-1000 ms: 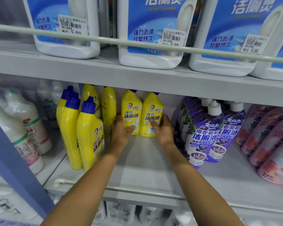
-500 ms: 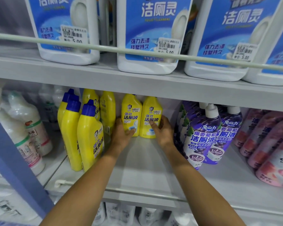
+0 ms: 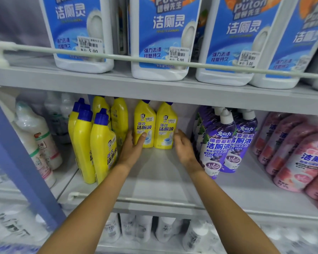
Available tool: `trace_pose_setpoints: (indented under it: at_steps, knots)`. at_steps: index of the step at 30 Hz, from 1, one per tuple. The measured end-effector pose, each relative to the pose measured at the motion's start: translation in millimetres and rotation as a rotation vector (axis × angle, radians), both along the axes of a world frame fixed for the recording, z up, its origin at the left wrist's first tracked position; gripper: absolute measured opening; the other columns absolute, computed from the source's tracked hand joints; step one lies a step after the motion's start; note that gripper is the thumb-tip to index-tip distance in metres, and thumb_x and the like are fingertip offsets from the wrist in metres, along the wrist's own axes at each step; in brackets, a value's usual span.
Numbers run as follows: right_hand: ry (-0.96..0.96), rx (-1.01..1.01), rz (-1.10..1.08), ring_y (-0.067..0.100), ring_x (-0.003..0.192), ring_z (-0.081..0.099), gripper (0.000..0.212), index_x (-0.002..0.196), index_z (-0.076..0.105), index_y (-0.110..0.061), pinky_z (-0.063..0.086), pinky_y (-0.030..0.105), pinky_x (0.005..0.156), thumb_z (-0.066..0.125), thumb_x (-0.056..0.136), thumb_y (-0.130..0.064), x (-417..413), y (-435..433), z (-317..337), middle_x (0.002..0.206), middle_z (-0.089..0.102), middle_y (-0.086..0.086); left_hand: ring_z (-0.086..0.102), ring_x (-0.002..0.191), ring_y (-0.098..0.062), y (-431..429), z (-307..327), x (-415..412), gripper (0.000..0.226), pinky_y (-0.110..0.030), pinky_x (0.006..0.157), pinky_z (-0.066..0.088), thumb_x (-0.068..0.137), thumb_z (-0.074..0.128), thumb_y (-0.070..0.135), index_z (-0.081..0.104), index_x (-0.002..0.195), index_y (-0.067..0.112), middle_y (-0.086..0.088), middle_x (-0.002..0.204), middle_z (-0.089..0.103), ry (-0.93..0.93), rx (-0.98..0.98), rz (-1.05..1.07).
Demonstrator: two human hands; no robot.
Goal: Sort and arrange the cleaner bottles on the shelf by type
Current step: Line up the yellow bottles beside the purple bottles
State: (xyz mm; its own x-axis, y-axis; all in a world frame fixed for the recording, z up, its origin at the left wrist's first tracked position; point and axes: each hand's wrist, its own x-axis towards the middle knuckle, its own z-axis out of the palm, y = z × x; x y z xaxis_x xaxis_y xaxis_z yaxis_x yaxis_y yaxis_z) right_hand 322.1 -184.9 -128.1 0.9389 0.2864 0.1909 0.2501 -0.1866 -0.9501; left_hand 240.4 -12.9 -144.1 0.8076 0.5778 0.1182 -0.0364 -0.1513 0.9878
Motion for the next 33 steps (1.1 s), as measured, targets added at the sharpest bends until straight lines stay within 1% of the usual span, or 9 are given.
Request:
trace_pose_setpoints:
  at_steps: [3,5,8,12,17,22,27,30,33]
  knots:
    - [0.074,0.094,-0.002,-0.012,0.107,0.062,0.036,0.117,0.066,-0.025,0.044,0.01,0.097,0.038,0.109,-0.047,-24,-12,-1,0.115,0.07,-0.01,0.045,0.142,-0.013,-13,12,-23,0.073,-0.036,0.12,0.032,0.095,0.061,0.056,0.037,0.155,0.02,0.003,0.152,0.051,-0.03,-0.023,0.024]
    - [0.149,0.131,0.0,0.007,0.129,0.058,0.055,0.128,0.062,-0.034,0.041,0.03,0.115,0.04,0.095,-0.072,-41,-19,-4,0.132,0.065,-0.008,0.042,0.145,-0.013,-24,15,-40,0.073,-0.033,0.122,0.027,0.098,0.059,0.053,0.035,0.156,0.018,0.0,0.156,0.046,-0.071,-0.009,0.061]
    - [0.187,0.15,0.037,0.013,0.136,0.054,0.079,0.137,0.061,-0.036,0.037,0.044,0.12,0.038,0.082,-0.087,-59,-30,-10,0.143,0.061,-0.009,0.043,0.143,-0.009,-44,22,-71,0.066,-0.021,0.107,0.031,0.099,0.057,0.049,0.036,0.157,0.024,0.004,0.156,0.045,-0.101,-0.051,0.083]
    - [0.199,0.248,0.103,0.016,0.135,0.055,0.061,0.146,0.056,-0.018,0.042,0.04,0.116,0.036,0.106,-0.058,-78,-35,-3,0.145,0.06,0.0,0.047,0.13,0.0,-57,36,-111,0.059,-0.005,0.093,0.036,0.103,0.053,0.042,0.038,0.155,0.021,0.013,0.142,0.051,-0.165,-0.037,0.083]
    - [0.211,0.261,0.213,0.018,0.136,0.054,0.053,0.145,0.054,-0.013,0.043,0.041,0.116,0.032,0.11,-0.046,-107,-34,11,0.145,0.059,0.004,0.042,0.105,0.037,-71,41,-166,0.054,0.006,0.085,0.037,0.102,0.05,0.045,0.042,0.151,0.025,0.029,0.138,0.047,-0.175,-0.012,0.114]
    - [0.226,0.314,0.291,0.017,0.136,0.054,0.051,0.148,0.052,-0.014,0.041,0.045,0.119,0.036,0.11,-0.043,-125,-21,28,0.147,0.059,0.002,0.055,0.126,0.008,-55,50,-205,0.071,-0.024,0.106,0.043,0.089,0.056,0.07,0.049,0.147,0.031,0.017,0.136,0.062,-0.186,-0.005,0.277]
    - [0.153,0.219,0.345,0.012,0.136,0.052,0.07,0.141,0.058,-0.031,0.038,0.045,0.12,0.042,0.088,-0.074,-143,24,48,0.145,0.059,-0.009,0.052,0.117,0.01,-25,72,-206,0.055,-0.008,0.091,0.039,0.102,0.05,0.053,0.044,0.15,0.026,0.023,0.132,0.053,-0.179,0.063,0.433]
    - [0.062,0.183,0.41,0.01,0.133,0.049,0.055,0.147,0.053,-0.025,0.034,0.028,0.114,0.041,0.104,-0.057,-149,56,64,0.141,0.055,-0.013,0.056,0.122,-0.006,2,75,-190,0.054,-0.025,0.099,0.043,0.102,0.051,0.054,0.049,0.146,0.023,0.014,0.133,0.058,-0.134,0.121,0.443]
    - [-0.019,0.101,0.42,0.01,0.132,0.049,0.056,0.151,0.047,-0.024,0.035,0.025,0.109,0.048,0.104,-0.055,-156,87,69,0.147,0.054,-0.006,0.062,0.113,-0.013,20,71,-172,0.04,-0.025,0.091,0.049,0.104,0.057,0.032,0.053,0.139,0.014,0.006,0.118,0.064,-0.079,0.148,0.415]
